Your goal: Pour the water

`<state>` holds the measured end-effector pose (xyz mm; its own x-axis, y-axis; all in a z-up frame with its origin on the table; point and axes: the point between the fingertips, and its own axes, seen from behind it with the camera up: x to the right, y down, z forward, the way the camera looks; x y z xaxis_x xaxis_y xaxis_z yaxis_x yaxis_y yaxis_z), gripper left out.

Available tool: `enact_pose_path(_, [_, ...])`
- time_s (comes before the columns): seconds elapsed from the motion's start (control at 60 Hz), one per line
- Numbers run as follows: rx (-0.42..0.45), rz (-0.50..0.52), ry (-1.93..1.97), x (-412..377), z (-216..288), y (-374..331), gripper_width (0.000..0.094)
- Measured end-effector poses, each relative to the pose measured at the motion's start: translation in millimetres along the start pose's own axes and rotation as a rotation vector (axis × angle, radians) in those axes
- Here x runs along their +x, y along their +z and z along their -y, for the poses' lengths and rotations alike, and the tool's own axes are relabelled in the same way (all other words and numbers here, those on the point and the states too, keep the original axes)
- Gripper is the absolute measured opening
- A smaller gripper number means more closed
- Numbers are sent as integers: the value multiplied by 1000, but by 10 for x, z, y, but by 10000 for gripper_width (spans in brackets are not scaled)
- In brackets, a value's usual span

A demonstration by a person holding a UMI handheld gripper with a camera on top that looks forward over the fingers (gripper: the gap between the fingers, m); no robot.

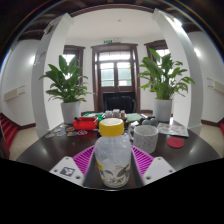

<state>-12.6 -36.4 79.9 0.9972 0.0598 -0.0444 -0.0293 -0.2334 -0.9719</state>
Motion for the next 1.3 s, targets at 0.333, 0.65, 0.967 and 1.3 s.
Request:
enact_pose_path(0.333, [68,10,-19,-23,48,58,443])
enact_pose_path(0.65, [63,20,369,-112,359,420,442])
enact_pose_path(0.967, [196,86,1274,207,831,931,442])
enact_pose_path(1.3, [290,161,1817,458,1007,1090,459])
